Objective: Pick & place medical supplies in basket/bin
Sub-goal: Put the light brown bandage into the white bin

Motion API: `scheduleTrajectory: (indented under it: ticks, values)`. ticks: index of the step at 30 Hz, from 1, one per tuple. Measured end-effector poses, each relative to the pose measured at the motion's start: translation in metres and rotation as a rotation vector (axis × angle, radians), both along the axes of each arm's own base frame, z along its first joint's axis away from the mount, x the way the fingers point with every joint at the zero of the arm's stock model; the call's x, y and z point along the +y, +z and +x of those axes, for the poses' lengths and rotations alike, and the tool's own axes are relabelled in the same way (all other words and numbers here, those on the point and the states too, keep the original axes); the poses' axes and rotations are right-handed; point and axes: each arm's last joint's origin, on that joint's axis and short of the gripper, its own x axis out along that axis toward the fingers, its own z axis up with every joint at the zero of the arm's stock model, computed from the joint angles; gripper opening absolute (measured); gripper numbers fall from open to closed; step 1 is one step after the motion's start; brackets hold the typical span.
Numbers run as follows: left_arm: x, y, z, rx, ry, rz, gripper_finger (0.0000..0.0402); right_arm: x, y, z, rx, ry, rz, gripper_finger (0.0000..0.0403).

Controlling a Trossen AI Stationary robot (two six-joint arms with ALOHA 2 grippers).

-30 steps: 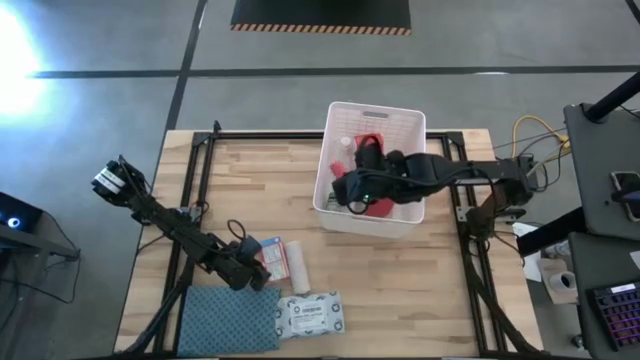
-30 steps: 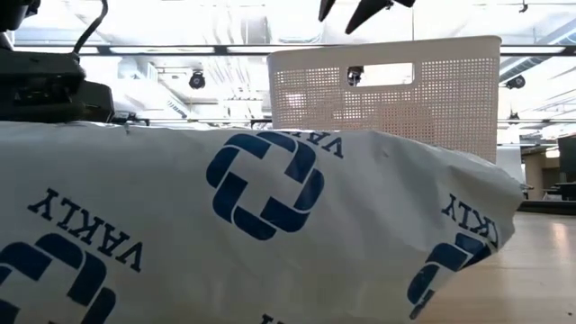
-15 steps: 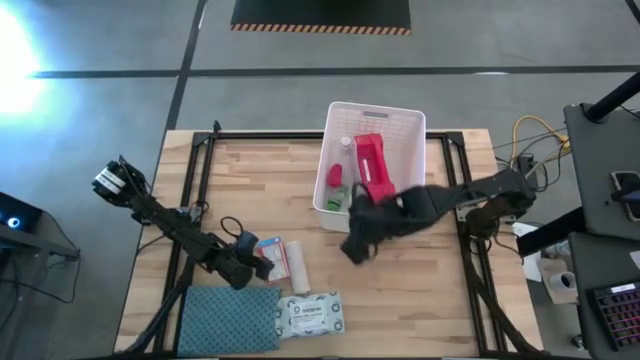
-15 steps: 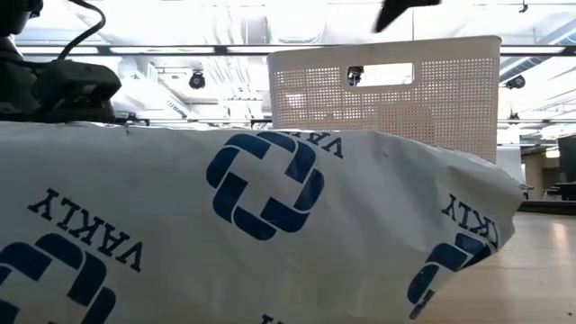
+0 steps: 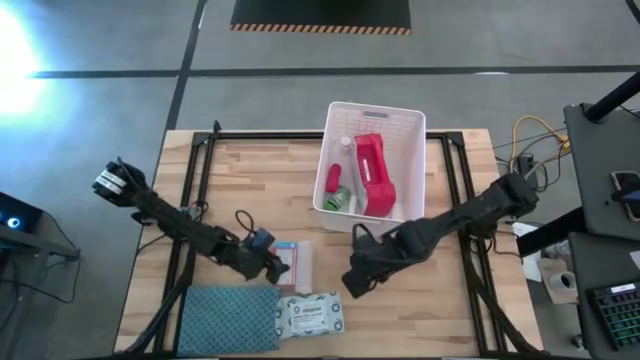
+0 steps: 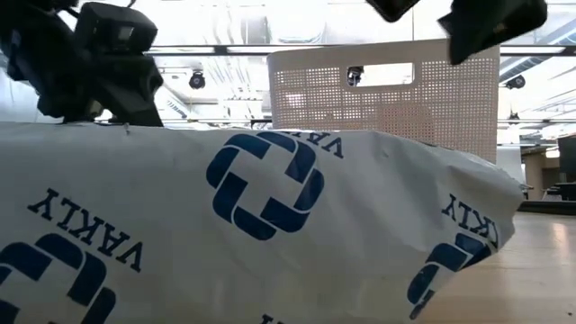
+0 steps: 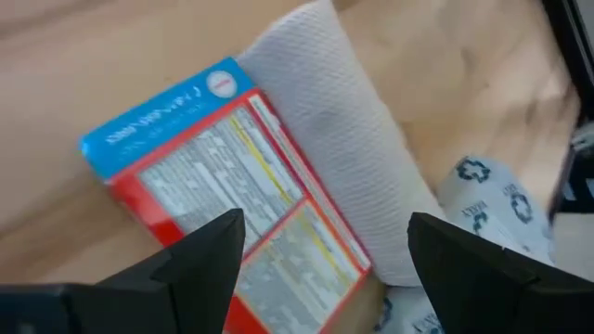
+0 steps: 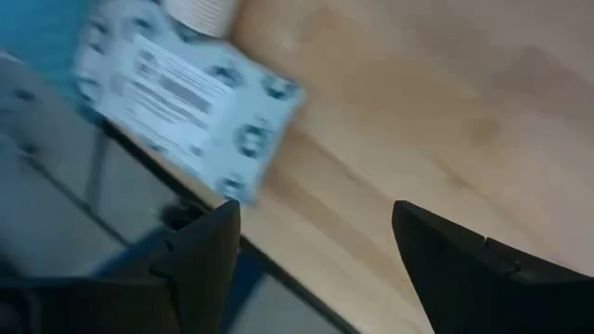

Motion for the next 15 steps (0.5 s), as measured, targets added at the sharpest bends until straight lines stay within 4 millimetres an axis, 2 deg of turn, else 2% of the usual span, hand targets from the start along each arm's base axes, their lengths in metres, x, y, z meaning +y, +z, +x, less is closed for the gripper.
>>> scheduleTrajectory:
  ticks: [3,8,12,15]
  values:
    - [-0.002,0.003,0.001,0.003,-0.061,-0.007,0.0281,0.008,-0.014,0.004,-0.065,-0.061,0.072,0.0269]
    - [-0.004,0.008,0.004,-0.011,-0.201,0.066,0.0281,0.013,-0.050,0.011,-0.178,-0.238,0.203,0.0269]
    - [0.003,0.009,0.008,-0.020,-0.203,0.099,0.0281,0.009,-0.084,0.019,-0.284,-0.412,0.191,0.0270]
    - [0.009,0.010,0.012,-0.038,-0.198,0.121,0.0281,0.007,-0.105,0.028,-0.302,-0.463,0.164,0.0269]
